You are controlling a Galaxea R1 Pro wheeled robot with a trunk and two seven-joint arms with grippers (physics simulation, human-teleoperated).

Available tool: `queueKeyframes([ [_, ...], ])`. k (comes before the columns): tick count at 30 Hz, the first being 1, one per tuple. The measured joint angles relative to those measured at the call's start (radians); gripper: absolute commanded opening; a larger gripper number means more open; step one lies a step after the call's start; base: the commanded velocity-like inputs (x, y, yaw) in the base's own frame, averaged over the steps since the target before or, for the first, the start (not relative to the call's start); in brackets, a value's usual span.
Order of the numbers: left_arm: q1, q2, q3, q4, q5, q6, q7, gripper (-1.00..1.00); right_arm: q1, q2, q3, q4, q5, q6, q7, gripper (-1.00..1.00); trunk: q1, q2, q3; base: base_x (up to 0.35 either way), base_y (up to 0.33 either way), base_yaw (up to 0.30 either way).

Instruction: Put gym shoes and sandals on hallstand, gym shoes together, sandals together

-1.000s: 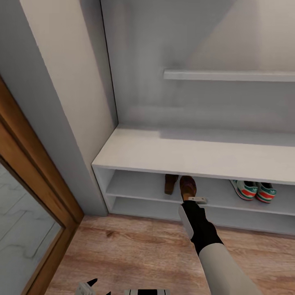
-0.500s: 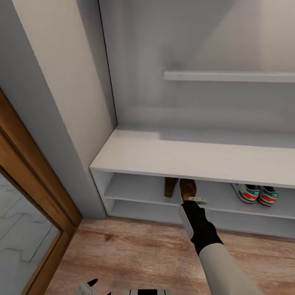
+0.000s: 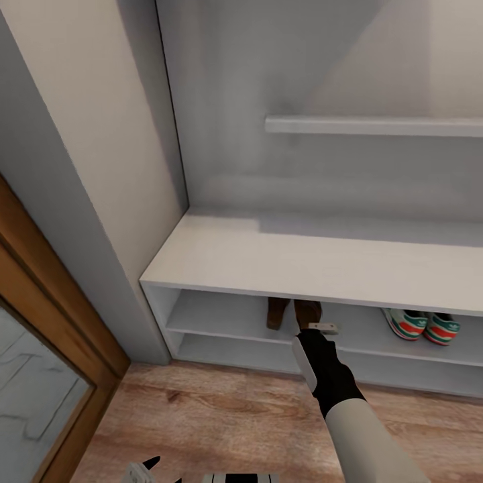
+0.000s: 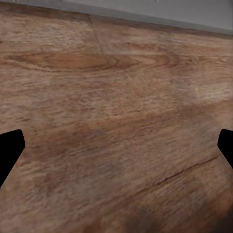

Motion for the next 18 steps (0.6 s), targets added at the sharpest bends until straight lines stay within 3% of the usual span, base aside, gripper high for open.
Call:
queueKeyframes([
  [15, 0.000, -0.003, -0.002, -0.001, -0.002, 0.005, 0.004, 1.00, 0.000, 0.000, 0.000, 0.039, -0.002, -0.029, -0.044, -1.00, 0.000, 0.000, 0.000, 0.012, -0.006, 0.000],
  [18, 0.000, -0.003, -0.002, -0.001, -0.003, 0.006, 0.004, 1.00, 0.000, 0.000, 0.000, 0.039, -0.004, -0.030, -0.044, -1.00, 0.002, -0.001, -0.012, 0.000, 0.000, 0.000],
])
